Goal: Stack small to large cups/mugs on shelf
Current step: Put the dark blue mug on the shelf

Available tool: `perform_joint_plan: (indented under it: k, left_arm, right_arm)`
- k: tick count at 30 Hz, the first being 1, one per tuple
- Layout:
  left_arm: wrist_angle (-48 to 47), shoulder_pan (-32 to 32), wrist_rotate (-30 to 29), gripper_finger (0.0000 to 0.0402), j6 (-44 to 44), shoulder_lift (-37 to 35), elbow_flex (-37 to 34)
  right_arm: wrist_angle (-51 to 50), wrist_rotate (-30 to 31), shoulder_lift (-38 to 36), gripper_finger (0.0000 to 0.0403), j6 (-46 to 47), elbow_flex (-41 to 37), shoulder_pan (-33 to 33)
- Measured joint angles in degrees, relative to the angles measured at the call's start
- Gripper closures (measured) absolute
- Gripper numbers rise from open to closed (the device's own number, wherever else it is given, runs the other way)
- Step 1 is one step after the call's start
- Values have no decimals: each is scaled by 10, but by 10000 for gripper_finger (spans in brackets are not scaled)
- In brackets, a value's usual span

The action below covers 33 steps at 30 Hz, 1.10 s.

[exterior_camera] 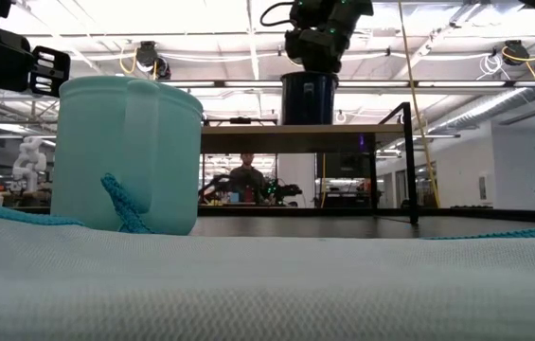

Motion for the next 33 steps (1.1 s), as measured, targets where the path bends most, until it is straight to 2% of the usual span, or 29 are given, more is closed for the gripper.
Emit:
perform_joint_plan:
  k: [8,19,33]
  left_arm:
    - [0,0,0,373,-2,0,0]
    - [-1,0,0,373,-1,0,0]
    - [3,0,0,373,-1,0,0]
  right_arm:
    - [11,-4,0,371,4,0,-5]
    - [9,-19,0,307,5,0,-12]
    - [62,-11,-28,305,-14,-1,-11]
